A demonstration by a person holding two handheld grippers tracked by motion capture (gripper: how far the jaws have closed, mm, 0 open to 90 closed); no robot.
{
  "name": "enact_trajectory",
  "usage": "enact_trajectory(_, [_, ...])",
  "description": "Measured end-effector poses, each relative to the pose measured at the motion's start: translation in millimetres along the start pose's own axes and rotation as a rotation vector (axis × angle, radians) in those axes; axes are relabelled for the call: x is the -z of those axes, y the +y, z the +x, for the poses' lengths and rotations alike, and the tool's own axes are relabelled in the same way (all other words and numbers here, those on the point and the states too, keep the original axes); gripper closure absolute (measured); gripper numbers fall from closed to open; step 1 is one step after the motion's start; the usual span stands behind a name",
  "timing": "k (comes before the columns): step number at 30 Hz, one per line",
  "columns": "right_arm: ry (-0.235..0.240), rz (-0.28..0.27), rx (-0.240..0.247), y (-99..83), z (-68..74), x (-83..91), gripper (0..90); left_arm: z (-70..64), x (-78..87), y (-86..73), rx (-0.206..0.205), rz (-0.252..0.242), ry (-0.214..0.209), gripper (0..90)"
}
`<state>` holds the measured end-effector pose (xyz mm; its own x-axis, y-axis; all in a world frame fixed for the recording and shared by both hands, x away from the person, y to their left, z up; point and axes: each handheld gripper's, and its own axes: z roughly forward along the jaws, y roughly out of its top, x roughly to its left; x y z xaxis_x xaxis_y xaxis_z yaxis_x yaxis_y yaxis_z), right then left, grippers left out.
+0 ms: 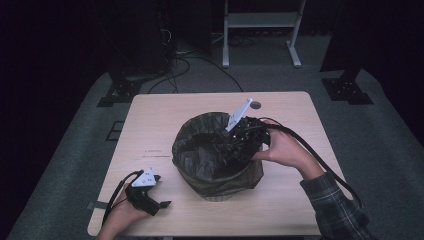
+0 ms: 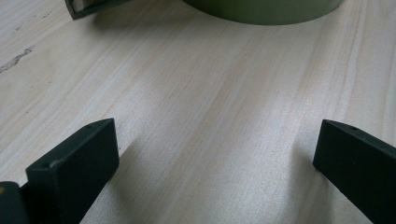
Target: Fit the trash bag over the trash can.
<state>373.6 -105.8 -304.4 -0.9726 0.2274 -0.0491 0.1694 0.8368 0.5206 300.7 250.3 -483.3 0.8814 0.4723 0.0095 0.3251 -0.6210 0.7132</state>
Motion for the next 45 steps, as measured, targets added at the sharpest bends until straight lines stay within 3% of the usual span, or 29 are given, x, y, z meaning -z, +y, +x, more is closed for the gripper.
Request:
enact_trajectory(3, [0.024,0.02,-0.001,0.8,0.3,-1.6,10.2,0.0,0.0,0.0,-0.001,0.0,0.0,0.0])
enact_trajectory(4, [0.058,0.06,-0.007,1.2,-0.1,-4.1,10.2,0.0,0.0,0.0,0.0,0.0,0.0,0.0])
enact_trajectory(6, [0.078,0.093,-0.015,0.6,-1.4,-6.0,9.7,0.0,0.0,0.0,0.0,0.0,0.0,0.0])
enact_trajectory(13, [0.079,0.1,-0.007,0.8,-1.2,-6.2,9.9,0.0,0.0,0.0,-0.001,0.0,0.0,0.0])
enact_trajectory(17, [0.043,0.049,-0.016,1.0,-1.6,0.7,11.7,-0.1,0.0,0.0,0.0,0.0,0.0,0.0])
enact_trajectory(20, [0.033,-0.034,-0.027,4.3,-3.4,18.8,11.7,-0.1,0.0,0.0,0.001,0.0,0.0,0.0])
enact_trajectory(22, [0.011,-0.06,-0.02,8.7,-1.4,25.4,11.5,-0.1,0.0,0.0,0.0,0.0,0.0,0.0])
enact_trajectory(25, [0.025,-0.102,-0.013,16.5,1.9,32.1,10.7,-0.1,0.0,0.0,0.0,0.0,0.0,0.0])
enact_trajectory(27, [0.008,-0.126,0.0,29.7,5.4,32.9,10.3,-0.1,0.0,0.0,0.001,0.0,-0.001,0.0])
enact_trajectory(33, [0.001,-0.131,0.025,57.8,8.8,14.0,10.1,-0.1,-0.1,0.0,0.001,0.0,-0.001,0.0])
enact_trajectory(38, [0.026,-0.113,0.033,74.8,9.4,-9.8,10.0,-0.1,-0.1,0.0,0.001,-0.001,-0.001,0.0])
enact_trajectory(45, [0.065,-0.023,0.021,85.2,8.9,-49.1,9.8,-0.1,-0.1,0.0,0.001,-0.001,-0.001,0.0])
